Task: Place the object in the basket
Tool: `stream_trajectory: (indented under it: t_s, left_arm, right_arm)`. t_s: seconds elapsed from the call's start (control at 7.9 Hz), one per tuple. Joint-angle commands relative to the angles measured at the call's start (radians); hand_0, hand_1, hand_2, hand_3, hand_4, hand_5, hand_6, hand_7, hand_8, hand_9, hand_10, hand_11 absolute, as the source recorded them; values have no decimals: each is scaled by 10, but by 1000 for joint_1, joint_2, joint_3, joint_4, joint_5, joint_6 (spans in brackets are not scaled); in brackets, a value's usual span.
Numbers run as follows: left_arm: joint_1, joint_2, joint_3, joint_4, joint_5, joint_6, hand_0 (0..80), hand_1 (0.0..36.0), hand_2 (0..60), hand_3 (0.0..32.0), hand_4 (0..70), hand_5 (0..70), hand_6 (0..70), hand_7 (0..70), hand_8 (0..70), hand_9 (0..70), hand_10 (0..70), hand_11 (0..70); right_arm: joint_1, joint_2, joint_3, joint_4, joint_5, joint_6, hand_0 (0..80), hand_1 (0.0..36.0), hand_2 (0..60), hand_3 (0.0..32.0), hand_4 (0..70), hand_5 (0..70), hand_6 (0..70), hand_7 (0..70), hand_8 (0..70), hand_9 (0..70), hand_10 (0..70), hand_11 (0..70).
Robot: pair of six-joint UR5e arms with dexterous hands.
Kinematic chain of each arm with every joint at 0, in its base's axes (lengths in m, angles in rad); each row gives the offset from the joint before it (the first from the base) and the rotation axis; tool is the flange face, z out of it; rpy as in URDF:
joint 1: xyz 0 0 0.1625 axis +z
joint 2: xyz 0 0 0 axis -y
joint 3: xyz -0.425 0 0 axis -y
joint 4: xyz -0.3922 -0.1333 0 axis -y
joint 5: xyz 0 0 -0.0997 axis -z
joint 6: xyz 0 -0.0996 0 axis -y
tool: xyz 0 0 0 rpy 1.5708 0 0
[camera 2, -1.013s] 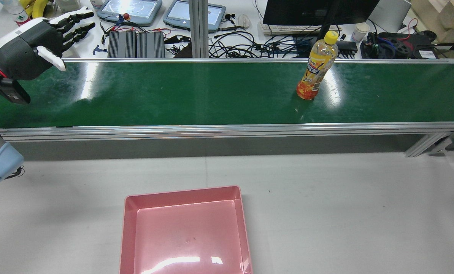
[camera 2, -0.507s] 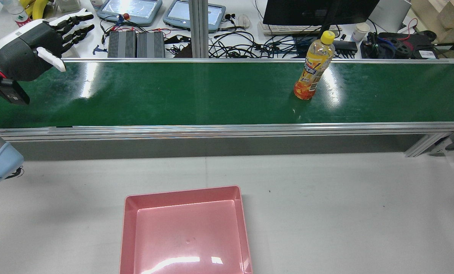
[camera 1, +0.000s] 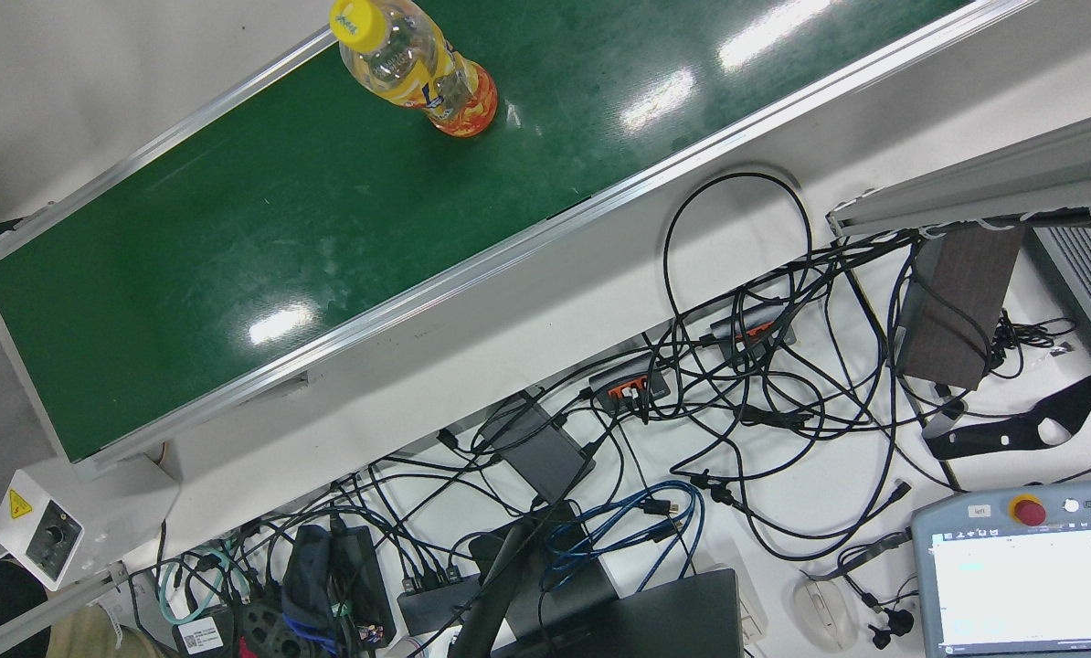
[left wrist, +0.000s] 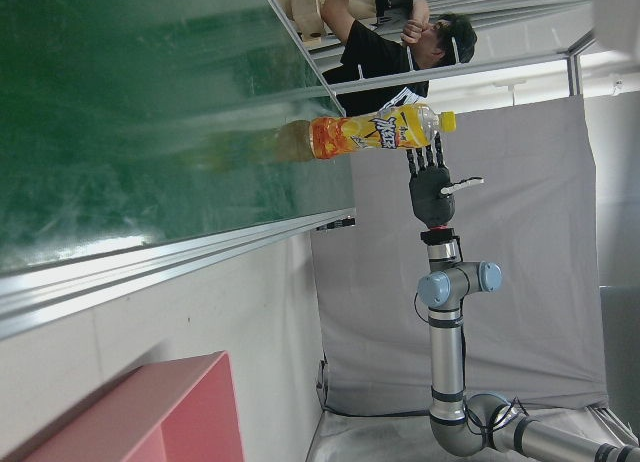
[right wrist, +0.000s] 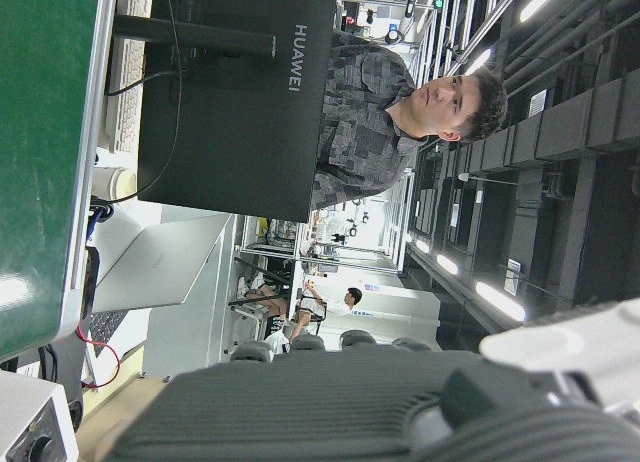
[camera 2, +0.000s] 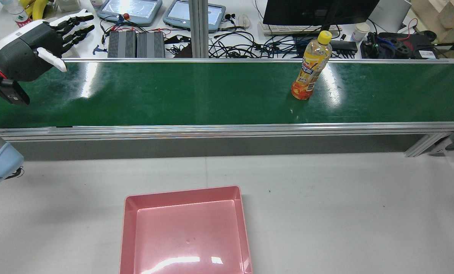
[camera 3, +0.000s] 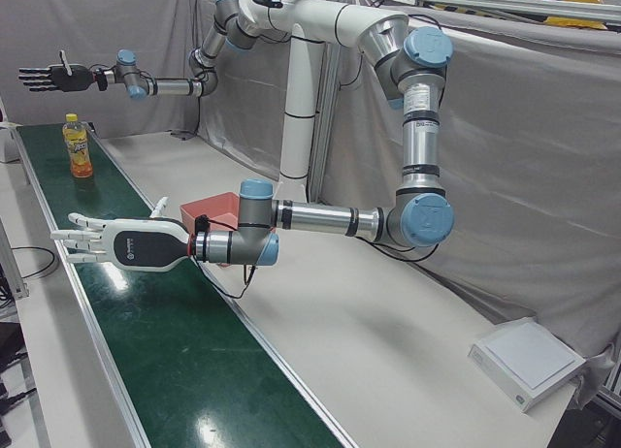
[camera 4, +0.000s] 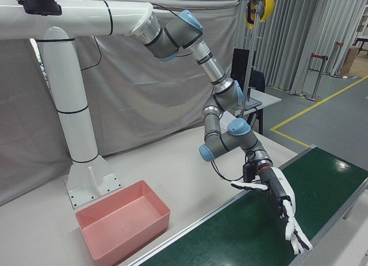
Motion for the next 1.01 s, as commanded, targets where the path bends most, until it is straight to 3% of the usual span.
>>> stream_trajectory:
  t_s: [0.0, 0.89]
  left_arm:
    - [1, 0, 0, 0, 0, 0, 583, 20, 0, 8, 128, 169, 4, 11, 76, 99, 10, 26]
    - [1, 0, 0, 0, 0, 0, 579, 18, 0, 6, 130, 172, 7, 9, 74, 98, 10, 27]
  right_arm:
    - [1, 0, 0, 0, 0, 0, 0, 0, 0, 0, 0, 0, 0, 0, 0, 0, 0, 0]
    - [1, 0, 0, 0, 0, 0, 0, 0, 0, 0, 0, 0, 0, 0, 0, 0, 0, 0]
